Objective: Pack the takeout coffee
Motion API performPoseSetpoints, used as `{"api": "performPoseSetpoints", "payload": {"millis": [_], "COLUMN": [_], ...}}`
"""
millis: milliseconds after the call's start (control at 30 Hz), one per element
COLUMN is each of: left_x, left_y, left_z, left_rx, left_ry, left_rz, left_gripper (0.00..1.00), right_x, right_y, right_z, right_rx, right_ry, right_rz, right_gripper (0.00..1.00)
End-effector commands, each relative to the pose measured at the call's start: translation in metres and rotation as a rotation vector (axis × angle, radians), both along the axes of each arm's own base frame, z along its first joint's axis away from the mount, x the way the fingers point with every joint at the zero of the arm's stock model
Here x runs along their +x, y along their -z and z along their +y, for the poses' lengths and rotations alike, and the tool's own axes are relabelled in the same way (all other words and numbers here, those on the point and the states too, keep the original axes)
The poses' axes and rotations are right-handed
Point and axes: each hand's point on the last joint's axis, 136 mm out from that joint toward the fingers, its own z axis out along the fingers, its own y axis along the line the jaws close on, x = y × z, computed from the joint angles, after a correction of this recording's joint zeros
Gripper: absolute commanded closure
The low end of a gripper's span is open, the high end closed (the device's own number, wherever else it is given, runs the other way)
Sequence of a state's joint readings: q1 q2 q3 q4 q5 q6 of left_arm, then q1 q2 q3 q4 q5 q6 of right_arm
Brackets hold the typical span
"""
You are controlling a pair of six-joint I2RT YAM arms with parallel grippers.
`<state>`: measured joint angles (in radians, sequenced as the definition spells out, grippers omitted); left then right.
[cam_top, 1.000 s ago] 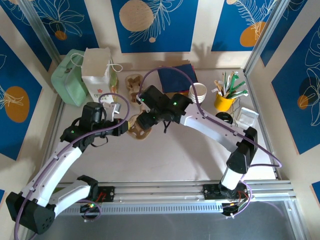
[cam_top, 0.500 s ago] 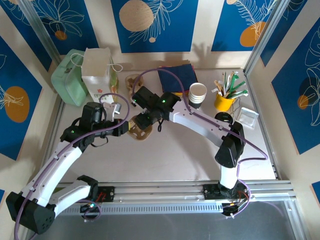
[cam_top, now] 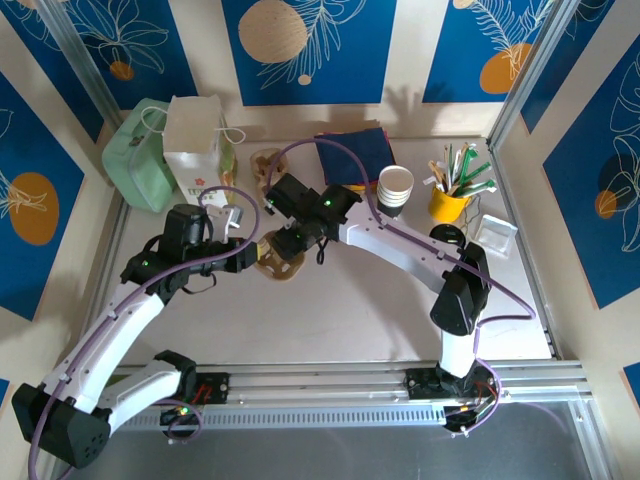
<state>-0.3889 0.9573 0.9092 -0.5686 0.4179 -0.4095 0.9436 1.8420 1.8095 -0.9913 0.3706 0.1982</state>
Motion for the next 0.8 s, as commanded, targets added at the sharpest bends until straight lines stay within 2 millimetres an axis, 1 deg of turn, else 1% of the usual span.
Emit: {"api": "performPoseSetpoints", "payload": {"millis": [0, 67, 233, 300, 433, 767], "left_x": [0.0002, -0.0004, -0.001, -0.0012, -0.0017, -0.0013], "left_y": [0.0002, -0.0009, -0.0007, -0.001, -0.0001, -0.0014], "left_z": [0.0026, 0.0022, 0.0026, 0.0035, 0.0044, 0.0043], "left_rx": [0.01, 0.005, 0.005, 0.007, 0.009, 0.007], "left_ry": [0.002, 0.003, 0.001, -0.002, -0.006, -0.007], "left_rz": [-0.018, -0.018, -0.016, -0.02, -0.02, -0.022], "left_gripper": [0.88, 0.89, 0.88, 0.88, 0.89, 0.88], "right_x": [-0.0074, -0.0074, -0.0084, -0.0099, -0.0116, -0.012], "right_y": [-0.0046, -0.0028, -0.0062, -0.0067, -0.0076, -0.003], "right_z": [-0.0084, -0.0092, -0.0067, -0.006, -0.0076, -0.0108], "right_rx": [0.011, 0.009, 0.029, 0.034, 0.033, 0.018], "right_ry": [0.008, 0.01, 0.006, 0.005, 0.006, 0.01], "right_rz": [0.022, 0.025, 0.029, 0.034, 0.038, 0.05], "right_gripper": [0.38, 0.39, 0.43, 0.42, 0.36, 0.36]}}
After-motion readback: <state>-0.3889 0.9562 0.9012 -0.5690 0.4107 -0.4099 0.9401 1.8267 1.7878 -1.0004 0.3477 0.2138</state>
